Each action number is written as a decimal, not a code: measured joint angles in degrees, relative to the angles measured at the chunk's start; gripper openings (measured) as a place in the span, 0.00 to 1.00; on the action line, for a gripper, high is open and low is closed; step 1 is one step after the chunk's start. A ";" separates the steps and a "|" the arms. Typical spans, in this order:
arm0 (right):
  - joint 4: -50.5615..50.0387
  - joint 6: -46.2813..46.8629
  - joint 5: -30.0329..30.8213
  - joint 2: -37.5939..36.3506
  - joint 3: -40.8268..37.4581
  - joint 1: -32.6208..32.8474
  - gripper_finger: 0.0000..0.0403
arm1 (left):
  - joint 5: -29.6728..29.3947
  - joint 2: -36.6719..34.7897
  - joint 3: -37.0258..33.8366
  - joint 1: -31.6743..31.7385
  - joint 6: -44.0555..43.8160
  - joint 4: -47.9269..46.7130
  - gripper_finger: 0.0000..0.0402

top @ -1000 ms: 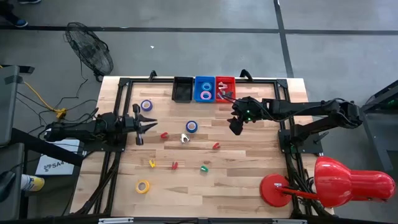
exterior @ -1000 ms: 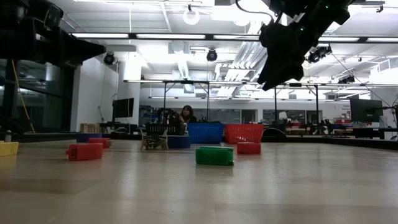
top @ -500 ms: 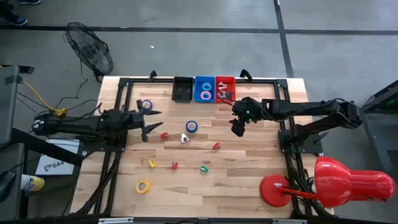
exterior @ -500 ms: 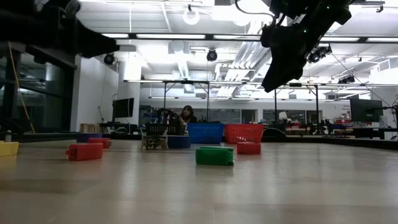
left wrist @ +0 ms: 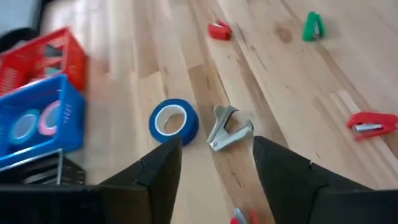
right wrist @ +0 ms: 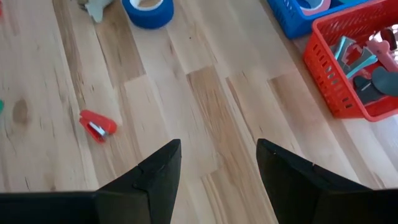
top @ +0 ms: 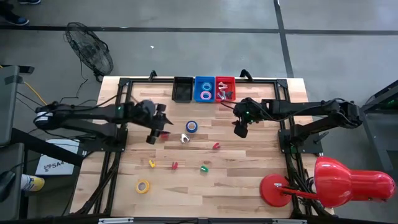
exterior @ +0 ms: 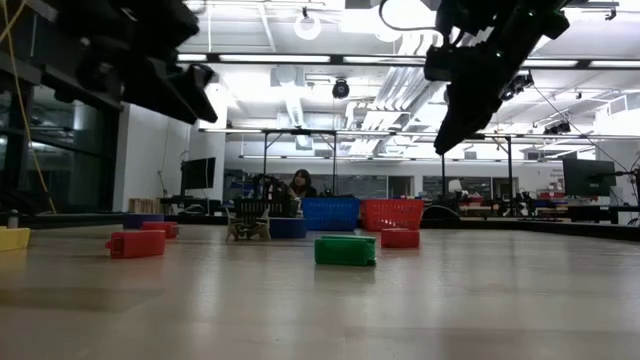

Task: Pick and place Stapler, Stapler remover, tape
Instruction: Put the light gray staple remover into the red bin

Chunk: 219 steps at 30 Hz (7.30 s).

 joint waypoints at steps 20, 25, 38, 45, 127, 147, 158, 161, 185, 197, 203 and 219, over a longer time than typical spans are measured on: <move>-1.58 0.04 -1.11 0.00 0.00 -0.02 0.50 | 16.66 27.11 17.38 11.89 32.01 -12.69 0.39; -2.11 0.16 -2.21 0.00 0.00 -0.01 0.50 | 13.72 31.92 21.71 11.40 41.18 -19.16 0.39; -2.59 0.61 -2.62 0.00 0.00 -0.02 0.50 | 3.49 35.46 23.27 3.78 54.43 -19.87 0.55; -2.75 0.66 -2.95 0.00 0.00 -0.01 0.50 | 0.74 39.91 23.27 1.27 56.34 -17.30 0.55; 1.14 0.53 -2.84 0.00 0.00 -0.02 0.50 | 1.20 49.32 27.84 1.38 29.21 -1.62 0.20; 20.22 -19.18 7.66 0.00 0.00 0.02 0.50 | -18.12 49.12 50.63 1.42 18.29 -1.87 0.20; 23.34 -23.81 5.36 0.00 0.00 0.02 0.50 | -19.47 49.12 50.70 1.42 14.78 -0.14 0.20; 25.13 -24.18 5.37 0.35 0.00 0.02 0.50 | -19.60 49.10 50.70 1.42 14.07 0.80 0.20; 26.39 -25.00 7.96 1.53 0.00 0.02 0.23 | -19.32 48.99 50.70 1.42 12.23 1.82 0.20; 25.95 -19.91 7.59 1.53 0.02 -0.52 0.22 | -25.23 48.97 50.70 1.38 16.07 0.14 0.38; 21.96 -14.39 7.68 1.53 0.02 -3.98 0.22 | -29.90 48.73 50.70 1.44 17.81 -5.76 0.41; 25.89 5.29 -2.99 13.35 0.04 -21.74 0.22 | -24.22 42.92 50.70 7.24 8.20 -21.43 0.41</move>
